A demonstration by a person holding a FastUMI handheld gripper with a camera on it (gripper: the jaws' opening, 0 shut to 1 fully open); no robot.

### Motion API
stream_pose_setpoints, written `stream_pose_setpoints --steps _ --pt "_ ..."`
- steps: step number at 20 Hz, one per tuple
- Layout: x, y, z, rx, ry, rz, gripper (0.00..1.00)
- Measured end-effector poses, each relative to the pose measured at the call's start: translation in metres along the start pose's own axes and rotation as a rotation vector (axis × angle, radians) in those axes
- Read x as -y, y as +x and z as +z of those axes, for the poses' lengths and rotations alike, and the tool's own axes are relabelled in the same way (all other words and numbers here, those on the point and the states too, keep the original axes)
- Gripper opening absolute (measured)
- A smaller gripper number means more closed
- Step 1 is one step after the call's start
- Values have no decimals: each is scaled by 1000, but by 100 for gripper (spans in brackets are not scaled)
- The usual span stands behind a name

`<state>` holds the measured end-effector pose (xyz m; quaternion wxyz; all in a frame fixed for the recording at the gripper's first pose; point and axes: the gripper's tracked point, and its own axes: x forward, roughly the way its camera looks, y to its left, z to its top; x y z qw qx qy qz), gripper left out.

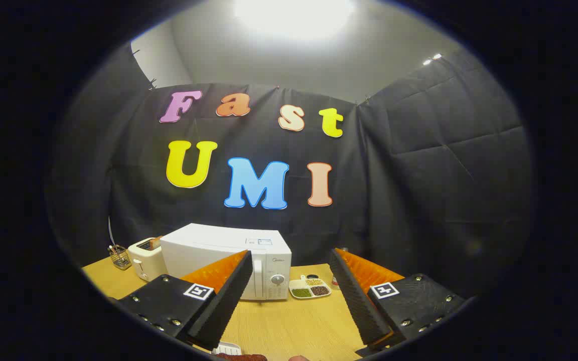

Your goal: Open the microwave, put the food inside, and close the microwave door.

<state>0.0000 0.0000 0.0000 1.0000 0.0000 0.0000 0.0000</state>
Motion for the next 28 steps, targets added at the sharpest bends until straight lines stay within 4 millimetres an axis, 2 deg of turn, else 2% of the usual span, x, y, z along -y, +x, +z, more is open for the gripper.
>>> stream_pose_setpoints --steps 4,10,17,22,26,28 --pt "5 2 0 4 -5 -7 98" --pt "5 -1 -11 -19 12 0 98" --pt "3 3 -8 -9 17 12 98" --pt "3 24 -7 3 22 32 98" --pt "5 57 -9 8 41 56 98" --pt "0 76 -17 -11 51 78 98"
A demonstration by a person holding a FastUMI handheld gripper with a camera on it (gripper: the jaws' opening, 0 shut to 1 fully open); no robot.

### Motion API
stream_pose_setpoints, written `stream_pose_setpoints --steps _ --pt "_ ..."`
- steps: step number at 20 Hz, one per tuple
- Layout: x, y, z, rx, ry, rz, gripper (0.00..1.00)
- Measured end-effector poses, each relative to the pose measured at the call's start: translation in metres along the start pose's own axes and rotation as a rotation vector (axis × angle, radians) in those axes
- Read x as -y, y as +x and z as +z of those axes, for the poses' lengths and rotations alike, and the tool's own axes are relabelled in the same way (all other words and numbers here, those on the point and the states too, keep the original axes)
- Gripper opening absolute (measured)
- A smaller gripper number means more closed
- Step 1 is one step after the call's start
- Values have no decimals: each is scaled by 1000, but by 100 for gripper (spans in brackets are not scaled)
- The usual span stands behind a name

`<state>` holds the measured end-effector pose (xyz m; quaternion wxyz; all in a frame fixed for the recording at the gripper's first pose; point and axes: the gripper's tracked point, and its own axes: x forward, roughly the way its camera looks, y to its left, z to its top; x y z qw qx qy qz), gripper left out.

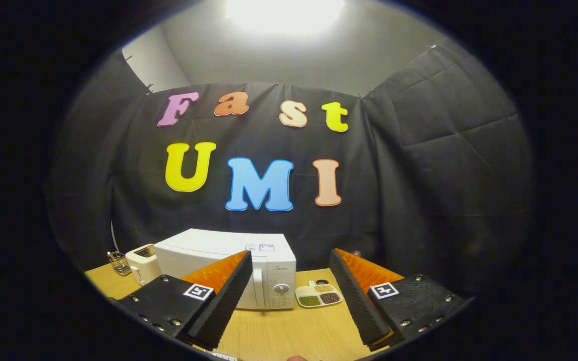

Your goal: Open the microwave, put the food inside, and close the microwave door.

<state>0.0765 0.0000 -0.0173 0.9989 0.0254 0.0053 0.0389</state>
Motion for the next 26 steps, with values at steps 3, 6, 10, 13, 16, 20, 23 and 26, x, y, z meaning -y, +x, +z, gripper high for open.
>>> stream_pose_setpoints --steps 3,6,10,13,16,20,23,26 --pt "-1 31 -6 1 -6 23 98" --pt "-9 62 -22 -26 4 61 98" --pt "-20 99 -48 -69 0 102 98" --pt "-30 122 -72 -111 -1 126 98" --pt "-39 141 -95 -152 -12 153 98" --pt "-53 161 -125 -205 -35 190 98" --pt "-62 172 -148 -249 -40 214 96" --pt "-70 178 -166 -291 -42 238 85"
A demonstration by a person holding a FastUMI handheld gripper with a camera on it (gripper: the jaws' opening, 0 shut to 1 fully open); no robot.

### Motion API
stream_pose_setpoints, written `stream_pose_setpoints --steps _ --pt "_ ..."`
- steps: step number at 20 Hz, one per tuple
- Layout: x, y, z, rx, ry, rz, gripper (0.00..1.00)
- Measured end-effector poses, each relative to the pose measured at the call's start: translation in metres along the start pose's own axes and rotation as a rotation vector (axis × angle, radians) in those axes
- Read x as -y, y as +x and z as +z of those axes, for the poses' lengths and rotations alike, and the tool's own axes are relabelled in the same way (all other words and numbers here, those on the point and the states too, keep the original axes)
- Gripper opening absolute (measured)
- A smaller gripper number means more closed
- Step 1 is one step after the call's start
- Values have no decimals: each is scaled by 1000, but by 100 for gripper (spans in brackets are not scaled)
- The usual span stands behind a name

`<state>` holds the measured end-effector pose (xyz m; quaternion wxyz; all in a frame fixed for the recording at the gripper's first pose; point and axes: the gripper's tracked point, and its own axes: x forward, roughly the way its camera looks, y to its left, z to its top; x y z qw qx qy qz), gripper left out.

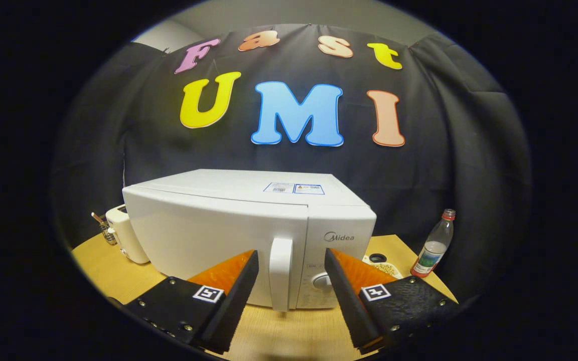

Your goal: Open the microwave, put the food inside, and close the microwave door.

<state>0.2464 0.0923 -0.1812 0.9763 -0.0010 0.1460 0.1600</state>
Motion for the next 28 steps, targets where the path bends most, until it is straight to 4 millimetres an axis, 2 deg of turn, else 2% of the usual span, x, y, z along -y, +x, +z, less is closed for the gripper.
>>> stream_pose_setpoints --steps 2,4,6,8,10,11,13,15,22,23,24,28 --pt "-2 9 -8 -18 -6 3 78" --pt "-4 16 -16 -37 3 10 49" --pt "-12 14 -22 -66 21 37 48" --pt "-11 23 -24 -72 21 18 33" --pt "-14 16 -23 -79 15 23 27" --pt "-13 18 -23 -81 9 21 26" --pt "-13 17 -24 -100 -13 14 12" --pt "-13 14 -25 -126 5 15 12" --pt "-32 -37 -37 -154 18 38 13" --pt "-37 -44 -38 -167 16 44 16" --pt "-41 -51 -39 -178 11 54 23" --pt "-58 -83 -47 -189 -19 67 26"
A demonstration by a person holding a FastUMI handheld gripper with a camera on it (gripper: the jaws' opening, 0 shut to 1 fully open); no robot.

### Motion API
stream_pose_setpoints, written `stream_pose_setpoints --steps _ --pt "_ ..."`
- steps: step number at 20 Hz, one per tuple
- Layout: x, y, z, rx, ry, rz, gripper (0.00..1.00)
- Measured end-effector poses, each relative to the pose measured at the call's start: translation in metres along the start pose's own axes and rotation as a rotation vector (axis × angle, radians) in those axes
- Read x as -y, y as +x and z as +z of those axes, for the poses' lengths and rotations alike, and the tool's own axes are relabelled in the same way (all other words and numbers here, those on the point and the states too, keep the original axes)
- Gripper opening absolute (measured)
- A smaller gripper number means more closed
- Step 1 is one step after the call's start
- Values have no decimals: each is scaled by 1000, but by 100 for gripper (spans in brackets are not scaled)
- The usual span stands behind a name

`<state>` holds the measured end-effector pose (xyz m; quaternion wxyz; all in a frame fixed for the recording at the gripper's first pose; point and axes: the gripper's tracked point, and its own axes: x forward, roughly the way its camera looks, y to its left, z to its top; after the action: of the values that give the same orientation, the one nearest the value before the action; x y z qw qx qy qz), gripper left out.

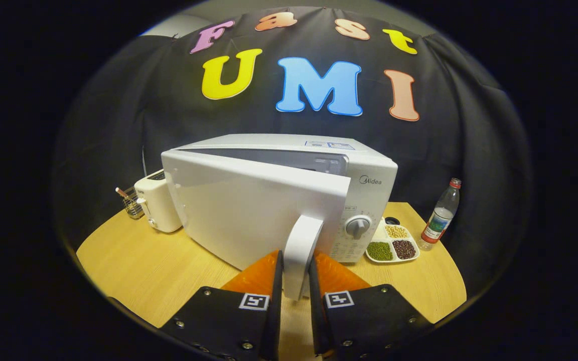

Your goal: Open the microwave, put the food inside, and close the microwave door.

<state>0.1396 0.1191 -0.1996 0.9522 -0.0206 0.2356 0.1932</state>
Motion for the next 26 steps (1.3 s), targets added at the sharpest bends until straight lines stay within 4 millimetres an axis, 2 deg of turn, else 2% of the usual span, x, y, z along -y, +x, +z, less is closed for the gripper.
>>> stream_pose_setpoints --steps 8,15,21,26 --pt "-47 -49 -32 -38 51 25 26" --pt "-92 -81 -46 -41 63 50 26" --pt "-140 -105 -55 -19 65 70 26" --pt "-190 -120 -60 -8 57 96 26"
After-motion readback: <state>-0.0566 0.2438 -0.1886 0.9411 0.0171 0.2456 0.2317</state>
